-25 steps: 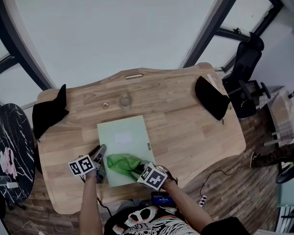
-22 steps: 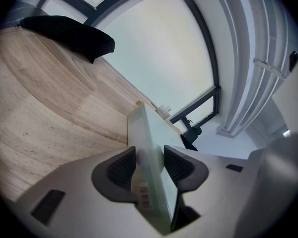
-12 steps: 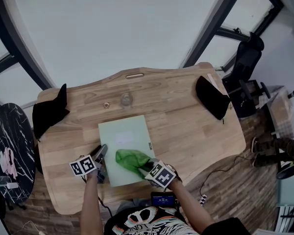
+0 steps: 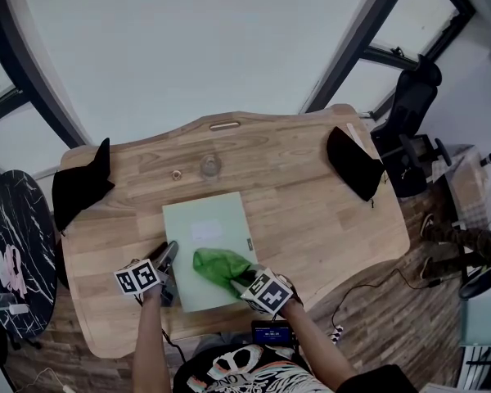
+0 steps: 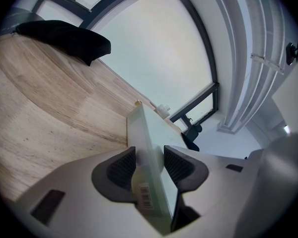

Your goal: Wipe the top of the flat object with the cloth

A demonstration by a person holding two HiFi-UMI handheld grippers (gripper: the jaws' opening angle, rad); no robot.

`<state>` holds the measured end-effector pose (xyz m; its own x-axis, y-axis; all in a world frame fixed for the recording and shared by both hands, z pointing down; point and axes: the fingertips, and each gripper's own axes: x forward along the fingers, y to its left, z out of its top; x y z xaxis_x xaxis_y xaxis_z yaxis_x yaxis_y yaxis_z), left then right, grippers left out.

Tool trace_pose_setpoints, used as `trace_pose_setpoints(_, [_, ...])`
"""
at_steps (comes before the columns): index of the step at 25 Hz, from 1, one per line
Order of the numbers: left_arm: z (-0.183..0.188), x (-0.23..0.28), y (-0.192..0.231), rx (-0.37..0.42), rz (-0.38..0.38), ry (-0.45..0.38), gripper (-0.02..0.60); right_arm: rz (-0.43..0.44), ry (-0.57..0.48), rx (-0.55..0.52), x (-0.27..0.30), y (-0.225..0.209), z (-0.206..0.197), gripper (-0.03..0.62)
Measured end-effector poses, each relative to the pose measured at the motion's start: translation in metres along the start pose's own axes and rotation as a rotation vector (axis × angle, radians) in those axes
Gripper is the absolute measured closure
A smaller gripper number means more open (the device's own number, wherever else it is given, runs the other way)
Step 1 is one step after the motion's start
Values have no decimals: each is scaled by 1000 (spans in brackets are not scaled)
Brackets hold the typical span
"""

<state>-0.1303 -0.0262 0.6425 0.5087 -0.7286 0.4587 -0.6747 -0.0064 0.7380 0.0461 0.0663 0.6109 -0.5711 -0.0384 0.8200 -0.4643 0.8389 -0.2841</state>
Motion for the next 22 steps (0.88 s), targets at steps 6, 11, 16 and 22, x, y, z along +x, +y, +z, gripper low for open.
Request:
trace_pose_setpoints(6, [2,0,7,18,23,-9,402,0,17,-6,2,-5,1,537])
trace_pose_setpoints(11, [0,-3,-4,14,14,-12,402,13,3,25,2,-11,6,537])
trace_pose_setpoints(16, [5,-1,-4,22,25,-26,402,-9,-13,27,3,-24,21,539])
trace_pose_setpoints(22, [3,-4,-6,-1,24,-33,402,-17,-8,44,8,-34,28,539])
